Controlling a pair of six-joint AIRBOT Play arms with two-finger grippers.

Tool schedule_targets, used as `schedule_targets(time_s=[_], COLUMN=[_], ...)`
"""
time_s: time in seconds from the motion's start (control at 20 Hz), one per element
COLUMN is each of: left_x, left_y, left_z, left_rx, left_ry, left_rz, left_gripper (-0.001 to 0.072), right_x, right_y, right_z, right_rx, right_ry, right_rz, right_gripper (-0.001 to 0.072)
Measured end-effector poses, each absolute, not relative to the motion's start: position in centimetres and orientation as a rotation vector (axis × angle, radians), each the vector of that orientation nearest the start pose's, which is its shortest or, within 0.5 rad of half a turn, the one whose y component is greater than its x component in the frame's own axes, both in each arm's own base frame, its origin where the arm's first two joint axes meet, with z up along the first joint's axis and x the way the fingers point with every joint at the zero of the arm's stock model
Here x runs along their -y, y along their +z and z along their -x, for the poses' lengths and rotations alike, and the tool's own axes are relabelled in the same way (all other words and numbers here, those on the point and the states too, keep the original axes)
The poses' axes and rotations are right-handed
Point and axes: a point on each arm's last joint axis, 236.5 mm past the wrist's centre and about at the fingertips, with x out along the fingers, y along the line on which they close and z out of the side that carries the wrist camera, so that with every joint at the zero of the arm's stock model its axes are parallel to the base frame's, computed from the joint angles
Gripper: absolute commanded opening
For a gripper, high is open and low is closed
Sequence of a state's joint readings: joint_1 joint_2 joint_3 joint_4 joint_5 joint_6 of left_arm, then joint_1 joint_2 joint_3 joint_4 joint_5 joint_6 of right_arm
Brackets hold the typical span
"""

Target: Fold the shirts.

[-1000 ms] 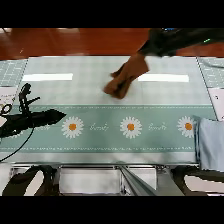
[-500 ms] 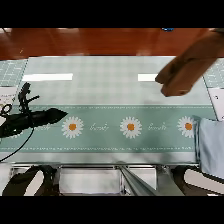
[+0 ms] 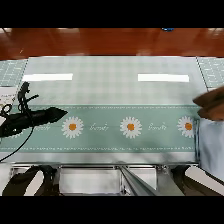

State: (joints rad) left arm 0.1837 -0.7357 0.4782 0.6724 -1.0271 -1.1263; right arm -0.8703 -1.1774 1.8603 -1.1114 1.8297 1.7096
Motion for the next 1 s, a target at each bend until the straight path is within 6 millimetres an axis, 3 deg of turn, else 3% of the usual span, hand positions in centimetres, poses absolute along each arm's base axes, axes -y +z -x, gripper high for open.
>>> schedule_targets(time_s=[0.35, 0.65, 0.7, 0.75, 0.8, 1.0], left_x=[11.5, 11.6, 11.4, 11.1, 10.9, 9.5], left_y=[1.7, 2.0, 2.1, 2.2, 2.3, 2.9], left_z=[-27.4, -28.6, -29.0, -29.4, -29.8, -31.4], left_rx=[-0.99, -0.938, -0.923, -0.905, -0.89, -0.818], left_ry=[-0.454, -0.435, -0.425, -0.411, -0.398, -0.348], left_rz=[0.57, 0.544, 0.54, 0.537, 0.535, 0.512], left_gripper=[0.0026, 0.0025, 0.0025, 0.0025, 0.0025, 0.0025], right_x=[20.5, 19.0, 18.6, 18.1, 17.7, 16.9], right_y=[19.2, 14.9, 14.3, 13.8, 13.4, 12.7], right_z=[-15.3, -8.5, -7.7, -7.0, -6.3, -5.0], right_rx=[-1.04, -1.144, -1.163, -1.177, -1.19, -1.2], right_ry=[-0.791, -0.992, -1.015, -1.035, -1.057, -1.112], right_rz=[-0.875, -0.934, -0.937, -0.939, -0.939, -0.95], right_gripper=[0.0018, 0.0019, 0.0052, 0.0315, 0.0423, 0.0417])
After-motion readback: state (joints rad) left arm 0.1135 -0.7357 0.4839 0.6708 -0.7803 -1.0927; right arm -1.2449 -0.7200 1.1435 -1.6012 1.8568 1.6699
